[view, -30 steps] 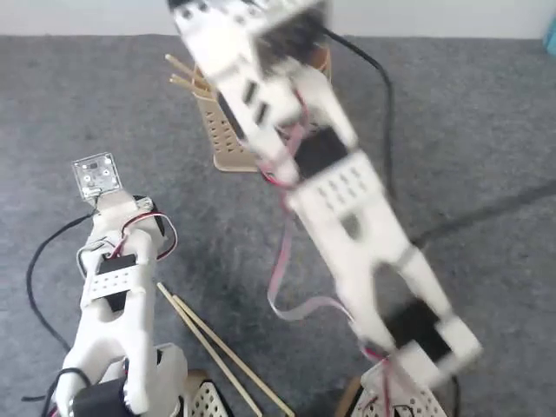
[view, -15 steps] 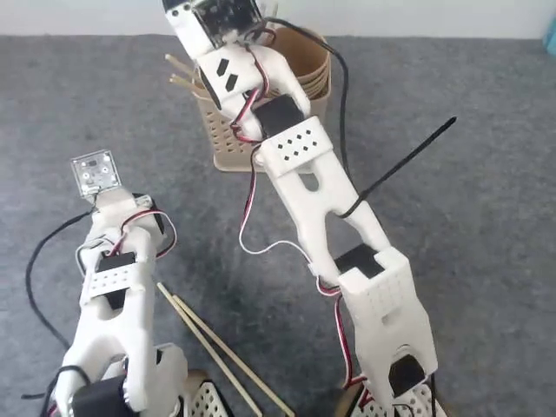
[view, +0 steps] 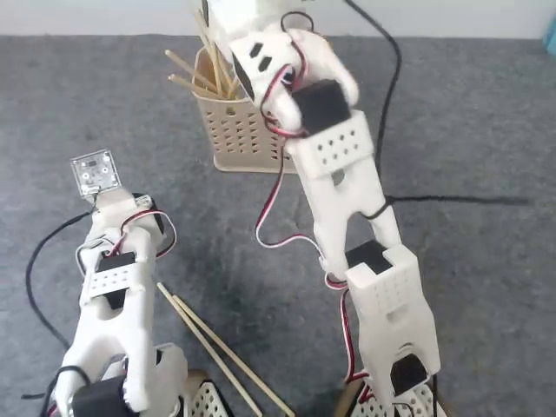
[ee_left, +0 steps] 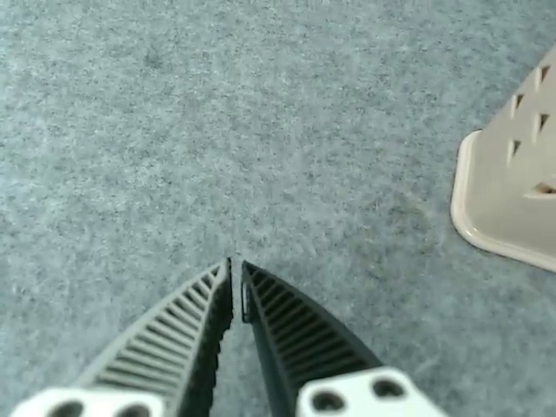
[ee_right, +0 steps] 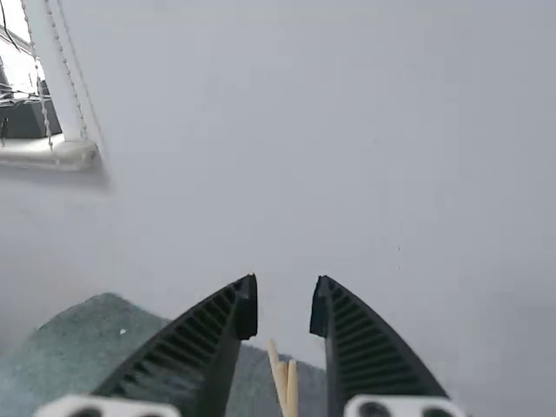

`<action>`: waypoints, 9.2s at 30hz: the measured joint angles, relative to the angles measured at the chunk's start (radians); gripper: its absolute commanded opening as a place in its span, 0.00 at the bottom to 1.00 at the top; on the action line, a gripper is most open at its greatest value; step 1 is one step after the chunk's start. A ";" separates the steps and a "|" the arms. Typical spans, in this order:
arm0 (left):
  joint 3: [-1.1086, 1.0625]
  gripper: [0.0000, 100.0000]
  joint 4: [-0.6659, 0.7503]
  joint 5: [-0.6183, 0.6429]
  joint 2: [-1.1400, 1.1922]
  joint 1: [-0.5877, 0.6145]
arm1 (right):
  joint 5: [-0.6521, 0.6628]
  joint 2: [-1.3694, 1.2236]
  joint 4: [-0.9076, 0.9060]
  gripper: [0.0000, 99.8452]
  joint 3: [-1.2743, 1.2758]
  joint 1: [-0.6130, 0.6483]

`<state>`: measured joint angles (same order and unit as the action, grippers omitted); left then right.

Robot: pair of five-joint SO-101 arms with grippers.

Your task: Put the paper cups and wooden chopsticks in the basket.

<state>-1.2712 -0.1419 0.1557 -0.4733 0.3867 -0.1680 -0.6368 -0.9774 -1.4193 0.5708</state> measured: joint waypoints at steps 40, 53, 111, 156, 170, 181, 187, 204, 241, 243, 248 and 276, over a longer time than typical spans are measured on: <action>0.924 0.01 -0.634 0.431 0.810 0.442 | -0.097 0.628 -0.107 0.11 1.887 0.624; 0.936 0.01 -0.637 0.436 0.815 0.443 | -0.180 0.589 0.034 0.11 1.918 0.678; 0.898 0.01 -0.551 0.552 0.802 0.474 | -0.066 1.579 0.087 0.01 2.021 0.275; 0.302 0.01 -0.141 0.270 0.238 0.224 | 0.051 0.559 0.822 0.24 1.513 -0.008; 0.302 0.01 -0.141 0.270 0.238 0.227 | -0.133 1.142 0.023 0.24 1.511 -0.006; 0.430 0.01 -0.224 0.373 0.351 0.356 | -0.133 1.450 -0.213 0.24 2.015 0.362; 0.689 0.01 -0.365 0.479 0.626 0.454 | -0.133 1.531 0.025 0.24 2.387 0.620; 0.996 0.01 -0.591 0.562 0.875 0.508 | -0.133 1.439 0.482 0.14 2.627 0.818; 1.025 0.01 -0.565 0.632 0.891 0.629 | -0.213 0.979 0.431 0.11 2.498 0.792; 1.025 0.01 -0.551 0.632 0.898 0.643 | -0.213 0.979 0.411 0.11 2.498 0.792; 1.025 0.01 -0.526 0.632 0.899 0.694 | -0.213 0.979 0.376 0.11 2.493 0.796; 1.025 0.01 -0.523 0.632 0.899 0.709 | -0.353 1.111 0.279 0.10 2.435 0.905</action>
<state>-0.2463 -0.6651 0.7879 0.4258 1.0955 -0.5209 0.4741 -0.6981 1.0157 1.4760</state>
